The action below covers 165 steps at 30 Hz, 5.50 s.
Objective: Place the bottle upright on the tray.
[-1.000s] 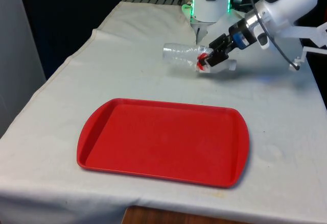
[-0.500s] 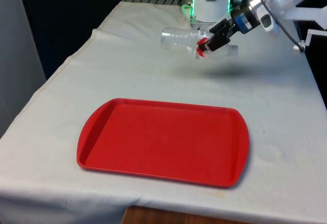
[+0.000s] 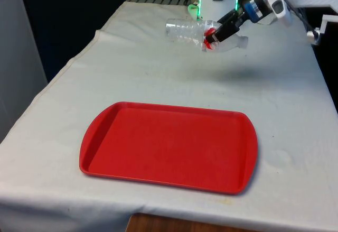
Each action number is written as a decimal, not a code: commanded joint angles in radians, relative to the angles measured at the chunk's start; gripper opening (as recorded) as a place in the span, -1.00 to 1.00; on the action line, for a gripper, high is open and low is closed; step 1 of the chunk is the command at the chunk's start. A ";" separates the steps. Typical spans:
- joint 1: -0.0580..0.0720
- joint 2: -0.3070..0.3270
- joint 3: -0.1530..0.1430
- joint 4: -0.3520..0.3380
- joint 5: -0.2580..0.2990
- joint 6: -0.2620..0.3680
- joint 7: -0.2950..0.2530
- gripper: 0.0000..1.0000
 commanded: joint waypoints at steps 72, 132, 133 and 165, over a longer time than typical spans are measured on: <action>-0.069 -0.007 -0.167 0.324 0.225 0.111 -0.410 -1.00; -0.075 -0.004 -0.198 0.412 0.404 0.212 -0.554 -1.00; -0.071 -0.008 -0.199 0.406 0.395 0.204 -0.545 -1.00; -0.082 0.090 -0.214 0.474 0.507 0.397 -0.621 -1.00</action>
